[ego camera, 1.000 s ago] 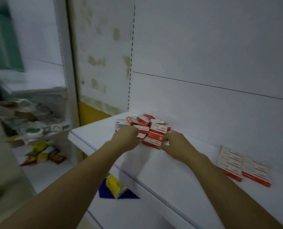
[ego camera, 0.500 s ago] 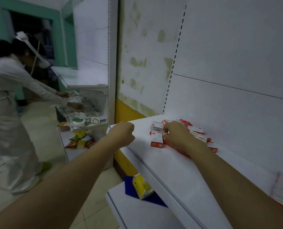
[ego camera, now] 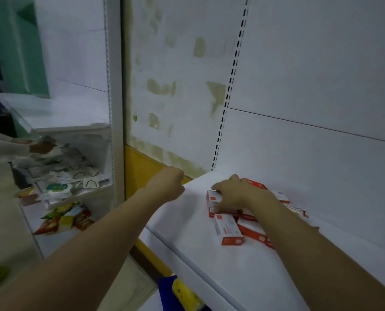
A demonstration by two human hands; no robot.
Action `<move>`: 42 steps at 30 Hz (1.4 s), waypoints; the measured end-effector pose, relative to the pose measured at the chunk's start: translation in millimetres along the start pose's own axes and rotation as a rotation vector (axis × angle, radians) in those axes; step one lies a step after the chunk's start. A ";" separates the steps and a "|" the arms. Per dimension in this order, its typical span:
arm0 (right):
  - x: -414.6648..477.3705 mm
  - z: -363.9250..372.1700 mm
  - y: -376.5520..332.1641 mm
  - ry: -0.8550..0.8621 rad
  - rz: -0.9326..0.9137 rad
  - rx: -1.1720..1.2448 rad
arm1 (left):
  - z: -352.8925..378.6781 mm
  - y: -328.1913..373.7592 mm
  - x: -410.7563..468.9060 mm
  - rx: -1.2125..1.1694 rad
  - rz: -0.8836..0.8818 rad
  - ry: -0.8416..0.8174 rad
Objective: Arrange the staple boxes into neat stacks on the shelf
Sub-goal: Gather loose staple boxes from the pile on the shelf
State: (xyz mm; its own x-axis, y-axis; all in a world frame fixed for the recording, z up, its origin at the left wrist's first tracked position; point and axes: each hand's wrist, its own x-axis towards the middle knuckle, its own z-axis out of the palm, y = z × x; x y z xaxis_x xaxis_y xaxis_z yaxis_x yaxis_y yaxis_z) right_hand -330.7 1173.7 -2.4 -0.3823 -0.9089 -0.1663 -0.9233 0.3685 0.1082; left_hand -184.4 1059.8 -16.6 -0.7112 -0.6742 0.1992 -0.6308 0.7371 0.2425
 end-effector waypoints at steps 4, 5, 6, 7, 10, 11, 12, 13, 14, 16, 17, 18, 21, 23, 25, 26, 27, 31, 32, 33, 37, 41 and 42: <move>2.9 -10.9 -3.5 -0.006 0.024 0.187 | 3.2 -8.0 31.6 -0.015 0.107 -0.044; 4.0 -11.2 -5.1 0.015 0.017 0.252 | 5.3 -8.0 37.7 -0.013 0.132 -0.056; 5.5 -10.5 -7.0 0.040 0.015 0.312 | 8.0 -7.7 43.5 -0.012 0.160 -0.062; 5.3 -10.2 -10.2 0.069 0.013 0.355 | 10.6 -6.9 47.8 -0.014 0.183 -0.069; 7.8 -9.3 -16.3 0.199 -0.004 0.363 | 15.4 -3.5 58.0 -0.043 0.233 -0.065; 7.5 -9.7 -17.3 0.254 -0.015 0.359 | 15.3 -1.6 59.7 -0.050 0.247 -0.067; 6.7 -10.3 -17.6 0.301 -0.022 0.352 | 15.2 0.4 61.2 -0.056 0.262 -0.063; 5.3 -10.5 -16.4 0.331 -0.024 0.333 | 14.7 3.1 61.8 -0.059 0.271 -0.062; 2.9 -10.6 -13.9 0.350 -0.020 0.311 | 14.8 6.0 62.2 -0.063 0.281 -0.056; -4.8 -11.5 -4.8 0.377 0.000 0.286 | 14.5 14.2 61.0 -0.078 0.297 -0.055; -11.2 -12.2 1.5 0.387 0.013 0.285 | 14.3 20.1 60.0 -0.086 0.306 -0.059; -19.0 -12.3 8.9 0.397 0.034 0.287 | 14.0 27.4 59.8 -0.086 0.323 -0.062; -52.8 -8.6 33.1 0.415 0.133 0.298 | 9.8 60.4 59.6 -0.074 0.387 -0.087; -83.8 -3.3 51.5 0.431 0.229 0.299 | 9.2 92.1 57.2 -0.095 0.449 -0.104; -120.5 2.3 68.9 0.450 0.347 0.295 | 12.4 128.4 51.0 -0.106 0.542 -0.113; -140.8 5.5 77.0 0.452 0.411 0.289 | 15.6 147.5 46.2 -0.107 0.600 -0.119; -162.0 8.8 83.9 0.451 0.477 0.280 | 18.3 166.8 39.7 -0.108 0.659 -0.133; -255.0 19.8 100.1 0.444 0.750 0.239 | 30.9 244.0 4.2 -0.136 0.900 -0.188; -279.1 22.6 101.1 0.441 0.822 0.229 | 33.0 263.0 -7.6 -0.147 0.960 -0.201; -303.9 26.1 100.7 0.435 0.895 0.217 | 33.9 281.8 -21.2 -0.156 1.020 -0.212; -400.9 43.1 86.3 0.397 1.171 0.196 | 37.4 348.7 -85.1 -0.174 1.228 -0.256; -488.0 58.1 60.7 0.359 1.397 0.200 | 42.6 400.3 -157.5 -0.224 1.412 -0.306; -508.7 61.6 53.4 0.353 1.440 0.198 | 43.0 412.6 -176.4 -0.237 1.450 -0.322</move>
State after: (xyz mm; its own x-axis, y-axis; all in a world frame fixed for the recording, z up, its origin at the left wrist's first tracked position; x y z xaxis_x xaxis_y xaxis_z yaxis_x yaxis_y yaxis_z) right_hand -187.8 1667.7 27.6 -0.9435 0.2588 0.2068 0.2266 0.9596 -0.1669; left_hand -332.6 1484.8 7.5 -0.7126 0.6752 0.1905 0.7014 0.6915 0.1729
